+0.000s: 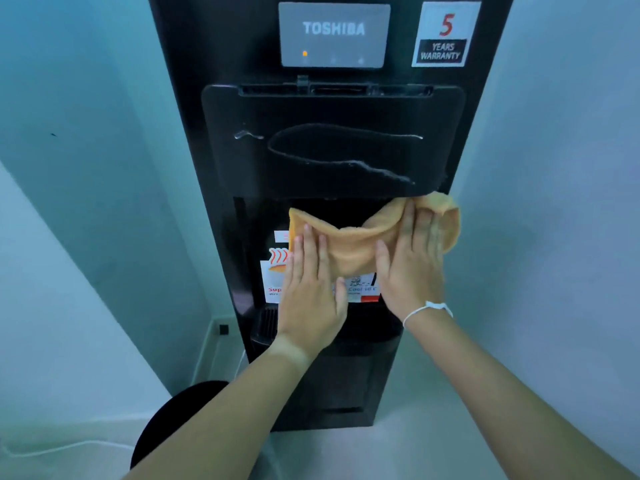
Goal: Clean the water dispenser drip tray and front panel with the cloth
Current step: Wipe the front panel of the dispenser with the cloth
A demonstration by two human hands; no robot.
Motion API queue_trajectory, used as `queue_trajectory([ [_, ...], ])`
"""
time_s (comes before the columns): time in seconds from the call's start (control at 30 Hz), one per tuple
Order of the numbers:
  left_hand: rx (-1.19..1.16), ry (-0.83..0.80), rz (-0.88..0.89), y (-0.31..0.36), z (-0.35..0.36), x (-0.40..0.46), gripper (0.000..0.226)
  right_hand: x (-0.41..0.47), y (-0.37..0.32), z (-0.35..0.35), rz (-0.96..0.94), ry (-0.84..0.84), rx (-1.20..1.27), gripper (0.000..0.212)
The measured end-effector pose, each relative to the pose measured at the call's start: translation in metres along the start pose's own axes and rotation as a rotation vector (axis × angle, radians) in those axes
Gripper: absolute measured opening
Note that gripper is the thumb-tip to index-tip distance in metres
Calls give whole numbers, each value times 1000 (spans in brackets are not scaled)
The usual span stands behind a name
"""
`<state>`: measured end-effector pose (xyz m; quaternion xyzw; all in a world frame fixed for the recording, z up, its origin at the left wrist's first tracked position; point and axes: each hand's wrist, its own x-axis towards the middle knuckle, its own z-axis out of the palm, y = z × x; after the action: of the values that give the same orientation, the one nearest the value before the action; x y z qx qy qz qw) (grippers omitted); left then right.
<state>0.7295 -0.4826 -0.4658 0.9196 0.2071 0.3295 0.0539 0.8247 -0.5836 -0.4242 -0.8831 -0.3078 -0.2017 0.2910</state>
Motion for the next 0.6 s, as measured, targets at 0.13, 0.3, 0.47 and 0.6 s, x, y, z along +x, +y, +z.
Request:
queue_trajectory([
  [0.13,87,59,88,13,-5,22,66,23,2,-9,-8,148,134,63],
  [0.3,195,19,177,15,3,21,66,-12,30,17,70,5,219,62],
  [0.47,242,-19,230,22,10,15,62,-13,39,17,80,14,296,65],
  [0.6,214,25,248,39,5,31,61,40,29,-12,97,179,463,70],
])
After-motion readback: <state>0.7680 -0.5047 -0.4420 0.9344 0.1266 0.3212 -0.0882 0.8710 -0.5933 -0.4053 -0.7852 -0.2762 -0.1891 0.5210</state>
